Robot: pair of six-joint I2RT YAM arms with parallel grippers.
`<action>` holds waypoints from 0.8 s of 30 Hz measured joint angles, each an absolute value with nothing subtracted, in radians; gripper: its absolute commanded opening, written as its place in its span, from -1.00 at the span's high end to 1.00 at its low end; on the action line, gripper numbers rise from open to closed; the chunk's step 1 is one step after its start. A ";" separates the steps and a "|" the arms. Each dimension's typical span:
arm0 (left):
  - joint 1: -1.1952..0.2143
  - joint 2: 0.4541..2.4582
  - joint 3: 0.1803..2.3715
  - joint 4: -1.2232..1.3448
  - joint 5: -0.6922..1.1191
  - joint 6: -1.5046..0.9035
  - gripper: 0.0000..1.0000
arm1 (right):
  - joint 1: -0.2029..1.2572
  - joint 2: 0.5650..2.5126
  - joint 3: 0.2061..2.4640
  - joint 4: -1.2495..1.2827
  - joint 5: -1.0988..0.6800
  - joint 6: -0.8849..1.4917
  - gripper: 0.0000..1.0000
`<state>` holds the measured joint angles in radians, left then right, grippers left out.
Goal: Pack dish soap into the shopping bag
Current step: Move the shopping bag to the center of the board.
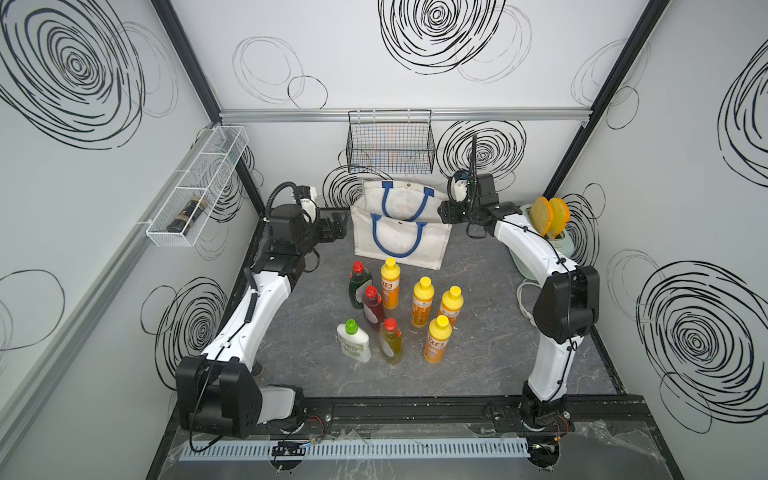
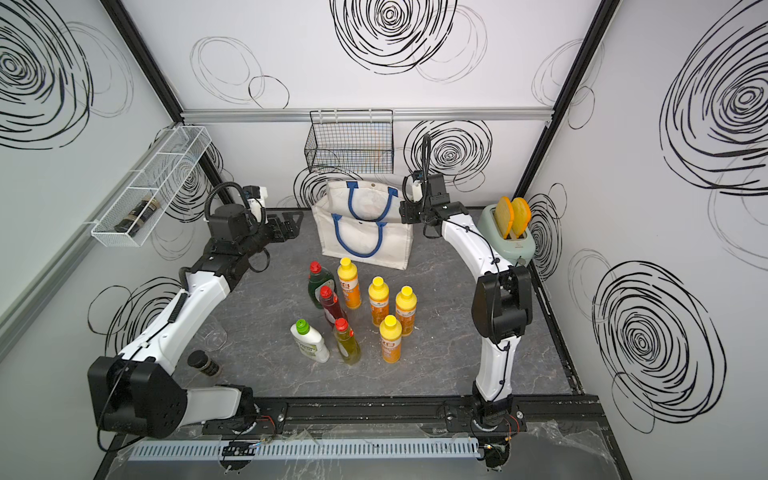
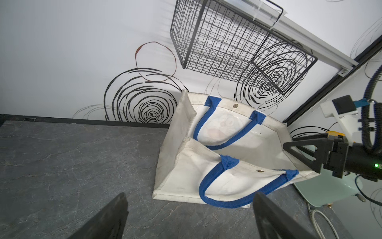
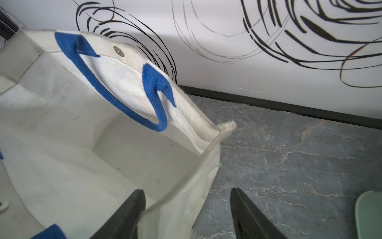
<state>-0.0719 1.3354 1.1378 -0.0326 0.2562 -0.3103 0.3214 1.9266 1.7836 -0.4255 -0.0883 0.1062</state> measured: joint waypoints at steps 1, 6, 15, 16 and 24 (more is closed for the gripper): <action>-0.072 1.336 1.140 -0.043 0.253 -0.307 -0.92 | 0.321 1.927 1.785 -0.435 -0.089 0.104 -0.23; -0.072 1.336 1.144 -0.059 0.253 -0.299 -0.92 | 0.321 1.927 1.789 -0.459 -0.091 0.106 0.03; -0.081 1.336 1.145 -0.064 0.253 -0.285 -0.92 | 0.325 1.926 1.804 -0.502 -0.097 0.094 0.78; -0.084 1.336 1.145 -0.065 0.253 -0.284 -0.92 | 0.325 1.926 1.804 -0.506 -0.097 0.092 0.86; -0.125 1.338 1.156 -0.080 0.261 -0.260 -0.93 | 0.325 1.892 1.789 -0.542 -0.091 0.085 1.00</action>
<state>-0.1253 1.3384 1.1561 -0.0803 0.2607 -0.2600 0.3248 1.8915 1.7885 -0.5415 -0.0910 0.0849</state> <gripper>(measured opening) 0.962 0.061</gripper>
